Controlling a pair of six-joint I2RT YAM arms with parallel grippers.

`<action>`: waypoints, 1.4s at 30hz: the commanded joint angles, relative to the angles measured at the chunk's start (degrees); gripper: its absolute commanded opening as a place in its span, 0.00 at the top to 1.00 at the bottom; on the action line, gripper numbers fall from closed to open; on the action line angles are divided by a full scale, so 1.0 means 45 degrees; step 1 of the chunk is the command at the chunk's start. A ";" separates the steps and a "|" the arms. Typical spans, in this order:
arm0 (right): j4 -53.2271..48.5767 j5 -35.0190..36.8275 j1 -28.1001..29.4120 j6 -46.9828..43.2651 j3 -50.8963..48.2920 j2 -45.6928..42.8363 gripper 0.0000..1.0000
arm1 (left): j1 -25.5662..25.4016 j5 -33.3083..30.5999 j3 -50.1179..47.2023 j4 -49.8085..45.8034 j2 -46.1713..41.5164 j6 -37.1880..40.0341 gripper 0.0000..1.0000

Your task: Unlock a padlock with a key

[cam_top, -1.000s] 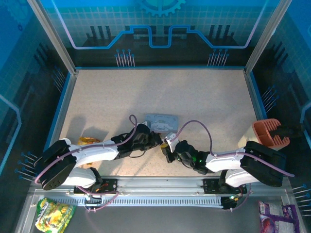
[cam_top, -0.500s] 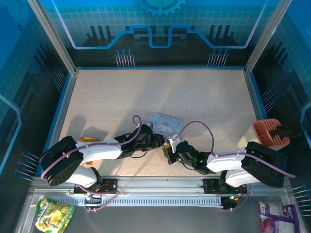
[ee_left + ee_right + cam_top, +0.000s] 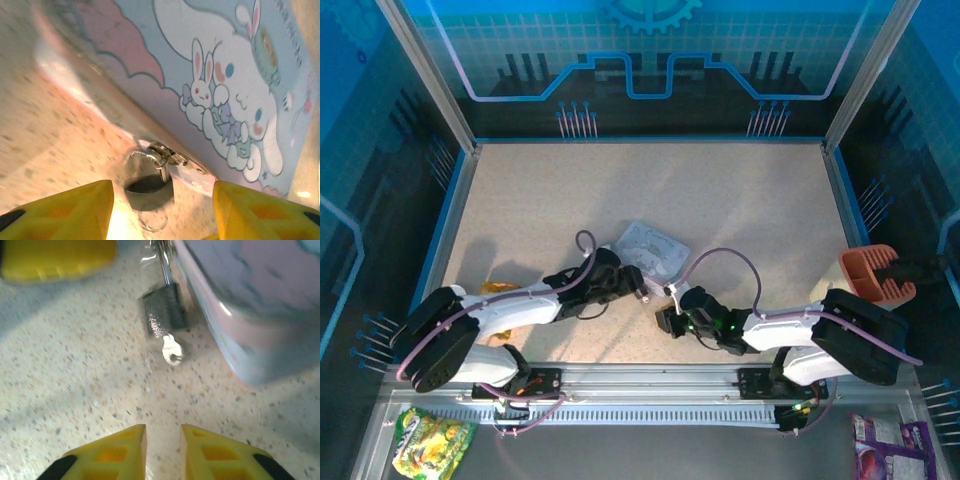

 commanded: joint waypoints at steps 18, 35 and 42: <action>-0.0553 -0.1687 -0.0683 -0.0412 0.1213 -0.1050 0.44 | 0.2049 -0.1294 0.3111 -0.4153 -0.0236 0.5914 0.39; 0.0033 -0.4457 -0.4174 0.1850 0.2180 0.1167 0.34 | 0.3120 0.1602 0.4080 -0.1849 0.3330 0.6587 0.40; -0.1752 -0.5872 -0.5672 0.0370 0.3139 0.1075 0.39 | 0.2658 0.1626 0.3302 -0.1150 0.3374 0.5625 0.45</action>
